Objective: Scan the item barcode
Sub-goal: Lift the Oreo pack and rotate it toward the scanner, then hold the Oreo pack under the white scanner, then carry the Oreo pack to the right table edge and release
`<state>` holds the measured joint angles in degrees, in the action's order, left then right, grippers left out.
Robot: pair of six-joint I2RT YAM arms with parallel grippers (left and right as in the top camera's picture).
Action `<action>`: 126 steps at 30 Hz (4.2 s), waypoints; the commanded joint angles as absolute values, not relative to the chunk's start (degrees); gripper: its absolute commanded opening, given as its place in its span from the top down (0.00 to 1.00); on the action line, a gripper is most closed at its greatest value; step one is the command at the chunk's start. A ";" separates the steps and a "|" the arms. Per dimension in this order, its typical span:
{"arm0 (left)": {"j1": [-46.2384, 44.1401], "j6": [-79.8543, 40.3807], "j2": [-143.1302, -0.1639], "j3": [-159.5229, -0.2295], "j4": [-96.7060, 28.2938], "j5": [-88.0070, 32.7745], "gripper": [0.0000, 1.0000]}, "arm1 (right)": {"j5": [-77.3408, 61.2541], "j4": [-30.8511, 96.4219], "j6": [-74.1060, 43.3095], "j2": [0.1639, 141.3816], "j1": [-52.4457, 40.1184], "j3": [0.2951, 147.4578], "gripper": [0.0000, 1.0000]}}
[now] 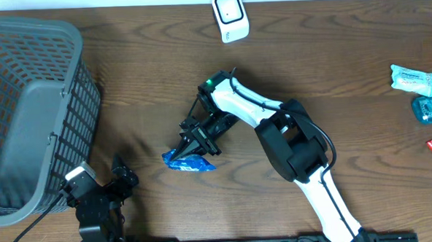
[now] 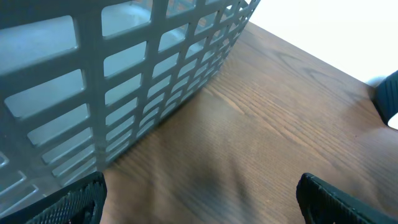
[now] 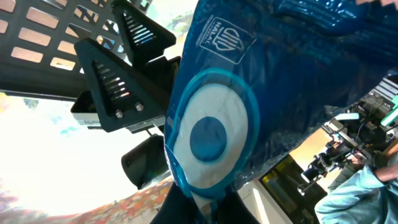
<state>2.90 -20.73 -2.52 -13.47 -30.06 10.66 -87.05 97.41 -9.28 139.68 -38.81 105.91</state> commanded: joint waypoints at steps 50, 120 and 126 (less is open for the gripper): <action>3.16 -19.77 -2.48 -13.58 -30.00 11.16 0.02 | 6.11 56.07 -82.24 109.51 -26.44 106.04 0.99; 3.16 -19.77 -2.48 -13.58 -30.00 11.16 0.02 | 20.60 74.52 -67.85 140.03 7.97 152.90 0.99; 3.16 -19.77 -2.48 -13.58 -30.00 11.16 0.02 | 22.00 70.46 -68.73 140.09 18.48 145.51 0.99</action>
